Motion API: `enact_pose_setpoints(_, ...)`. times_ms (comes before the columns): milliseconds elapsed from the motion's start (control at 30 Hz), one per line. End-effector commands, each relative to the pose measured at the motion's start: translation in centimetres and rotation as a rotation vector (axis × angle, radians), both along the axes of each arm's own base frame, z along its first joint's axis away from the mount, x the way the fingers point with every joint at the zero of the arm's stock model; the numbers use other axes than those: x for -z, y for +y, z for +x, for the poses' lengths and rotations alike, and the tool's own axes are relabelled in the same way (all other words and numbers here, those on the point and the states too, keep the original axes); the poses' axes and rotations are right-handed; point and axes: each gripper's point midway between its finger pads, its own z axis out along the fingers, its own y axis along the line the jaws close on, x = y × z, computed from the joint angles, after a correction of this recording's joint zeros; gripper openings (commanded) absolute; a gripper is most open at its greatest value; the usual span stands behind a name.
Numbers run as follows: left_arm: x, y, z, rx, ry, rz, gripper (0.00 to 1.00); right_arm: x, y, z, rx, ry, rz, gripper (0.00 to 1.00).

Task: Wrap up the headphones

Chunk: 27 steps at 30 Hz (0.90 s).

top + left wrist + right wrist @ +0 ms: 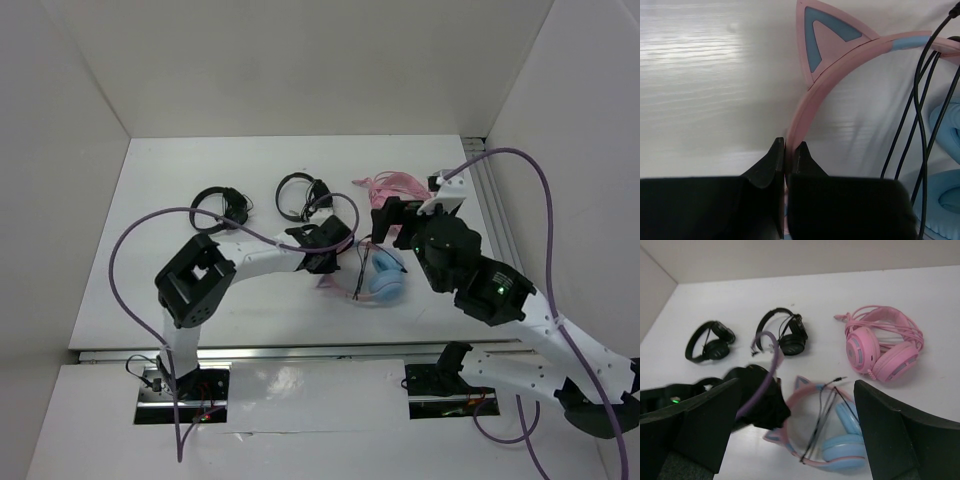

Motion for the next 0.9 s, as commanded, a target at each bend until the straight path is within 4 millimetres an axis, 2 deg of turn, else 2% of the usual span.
enact_pose_setpoints(0, -2.9, -6.3, 0.6, -0.011, -0.046, -0.144, 0.00, -4.2, -2.4, -0.8, 0.077, -0.056, 0.106, 1.00)
enact_pose_setpoints(67, -3.0, -8.0, 1.1, -0.040, -0.057, -0.143, 0.00, -4.5, -2.7, -0.9, 0.086, -0.057, 0.104, 1.00)
enact_pose_setpoints(100, -2.9, -8.9, 0.6, -0.034, -0.055, -0.137, 0.00, -4.2, -2.8, -1.0, 0.086, -0.050, 0.094, 1.00)
enact_pose_setpoints(133, -2.7, -8.9, 0.7, -0.054, -0.048, -0.126, 0.00, -4.6, -2.9, -1.0, 0.086, -0.055, 0.102, 1.00)
enact_pose_setpoints(233, -2.2, -10.2, 0.6, -0.063, -0.044, -0.109, 0.00, -4.2, -3.0, -1.1, 0.086, -0.044, 0.085, 1.00)
enact_pose_setpoints(300, -2.2, -10.3, 0.6, -0.070, -0.037, -0.105, 0.00, -3.9, -2.9, -1.2, 0.078, -0.036, 0.078, 1.00)
enact_pose_setpoints(333, -1.5, -10.3, 0.5, -0.071, -0.029, -0.094, 0.05, -3.9, -2.9, -1.2, 0.078, -0.036, 0.077, 1.00)
enact_pose_setpoints(367, -1.4, -10.1, 0.4, -0.082, -0.022, -0.093, 0.17, -3.9, -2.9, -1.2, 0.078, -0.036, 0.077, 1.00)
enact_pose_setpoints(467, -1.0, -9.3, 0.1, -0.087, -0.015, -0.067, 0.31, -4.1, -3.1, -1.3, 0.077, -0.041, 0.085, 1.00)
enact_pose_setpoints(500, -1.0, -9.3, 0.1, -0.087, -0.015, -0.067, 0.43, -4.1, -3.1, -1.3, 0.077, -0.041, 0.085, 1.00)
enact_pose_setpoints(567, -1.3, -9.1, 0.2, -0.091, -0.027, -0.070, 0.51, -4.3, -2.8, -1.4, 0.058, -0.045, 0.084, 1.00)
enact_pose_setpoints(600, -1.5, -8.9, 0.0, -0.082, -0.030, -0.067, 0.55, -4.3, -2.8, -1.4, 0.058, -0.045, 0.084, 1.00)
enact_pose_setpoints(633, -2.3, -8.9, 0.2, -0.087, -0.045, -0.076, 0.65, -4.0, -2.5, -1.2, 0.058, -0.038, 0.074, 1.00)
enact_pose_setpoints(667, -2.5, -8.7, 0.1, -0.087, -0.046, -0.077, 0.70, -4.0, -2.3, -1.2, 0.049, -0.037, 0.075, 1.00)
enact_pose_setpoints(700, -3.3, -9.0, 0.3, -0.067, -0.065, -0.087, 0.79, -3.8, -2.1, -1.0, 0.049, -0.030, 0.067, 1.00)
enact_pose_setpoints(733, -4.0, -8.8, 0.0, -0.050, -0.070, -0.100, 0.92, -3.9, -2.3, -1.1, 0.049, -0.029, 0.065, 1.00)
enact_pose_setpoints(767, -4.5, -8.8, 0.0, -0.043, -0.082, -0.111, 1.00, -3.7, -2.1, -1.0, 0.048, -0.026, 0.049, 1.00)
enact_pose_setpoints(833, -5.9, -8.6, -0.1, -0.033, -0.101, -0.129, 1.00, -3.7, -2.1, -1.0, 0.048, -0.026, 0.049, 1.00)
enact_pose_setpoints(867, -7.5, -8.0, -0.1, -0.033, -0.131, -0.139, 1.00, -3.1, -2.3, -1.1, 0.048, -0.008, 0.024, 1.00)
